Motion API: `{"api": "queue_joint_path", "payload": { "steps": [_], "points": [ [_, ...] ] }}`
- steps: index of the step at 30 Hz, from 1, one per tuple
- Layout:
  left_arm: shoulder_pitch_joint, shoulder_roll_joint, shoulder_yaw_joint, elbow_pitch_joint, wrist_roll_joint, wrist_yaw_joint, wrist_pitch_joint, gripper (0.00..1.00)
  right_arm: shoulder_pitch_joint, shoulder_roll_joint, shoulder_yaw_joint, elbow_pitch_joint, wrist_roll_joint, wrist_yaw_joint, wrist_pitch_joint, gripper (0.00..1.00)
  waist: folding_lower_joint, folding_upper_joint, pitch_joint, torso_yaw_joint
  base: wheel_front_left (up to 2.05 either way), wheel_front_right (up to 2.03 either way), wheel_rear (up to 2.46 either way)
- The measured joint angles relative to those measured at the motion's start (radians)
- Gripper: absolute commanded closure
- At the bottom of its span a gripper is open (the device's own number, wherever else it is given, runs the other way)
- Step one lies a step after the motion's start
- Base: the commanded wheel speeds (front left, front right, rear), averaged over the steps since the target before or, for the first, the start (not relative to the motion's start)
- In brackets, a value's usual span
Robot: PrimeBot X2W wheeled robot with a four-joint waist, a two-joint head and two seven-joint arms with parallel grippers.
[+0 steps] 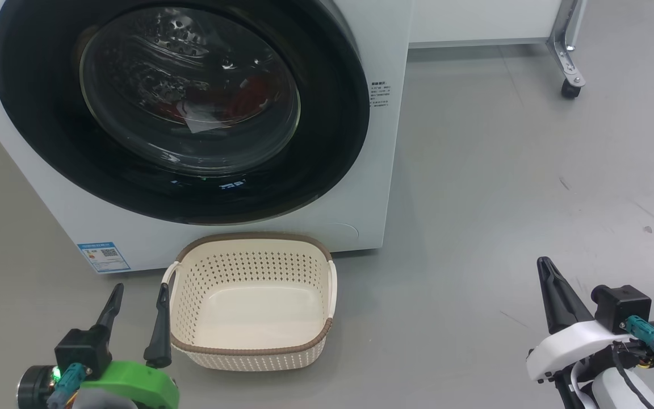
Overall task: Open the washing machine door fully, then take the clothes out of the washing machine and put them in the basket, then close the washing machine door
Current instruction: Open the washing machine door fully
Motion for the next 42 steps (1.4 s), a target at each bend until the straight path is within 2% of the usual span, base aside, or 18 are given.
{"api": "queue_joint_path", "payload": {
  "steps": [13, 26, 32, 36, 42],
  "points": [
    [0.000, -0.010, 0.011, 0.003, 0.006, -0.009, 0.000, 0.00, 0.000, 0.002, -0.005, 0.012, 0.000, 0.009, 0.000, 1.00, 0.0000, 0.0000, 0.003, 0.008, 0.00, 0.00, 0.00],
    [-0.010, -0.018, 0.016, -0.015, 0.017, -0.018, 0.000, 0.00, -0.030, 0.057, -0.087, 0.032, 0.156, 0.065, 0.000, 1.00, 0.0000, 0.0000, 0.048, 0.020, 0.00, 0.00, 0.00],
    [-0.033, -0.023, 0.015, -0.025, 0.026, -0.022, 0.000, 0.00, -0.094, 0.113, -0.151, 0.036, 0.310, 0.100, 0.026, 1.00, 0.0000, 0.0000, 0.082, 0.033, 0.00, 0.00, 0.00],
    [-0.049, -0.024, 0.010, -0.033, 0.035, -0.028, 0.000, 0.00, -0.139, 0.155, -0.209, 0.044, 0.477, 0.120, 0.085, 1.00, 0.0000, 0.0000, 0.111, 0.044, 0.00, 0.00, 0.00],
    [-0.080, -0.030, 0.008, -0.048, 0.035, -0.032, 0.000, 0.00, -0.225, 0.165, -0.257, 0.057, 0.691, 0.124, 0.194, 1.00, -0.0001, 0.0000, 0.161, 0.064, 0.00, 0.00, 0.00]
  ]
}}
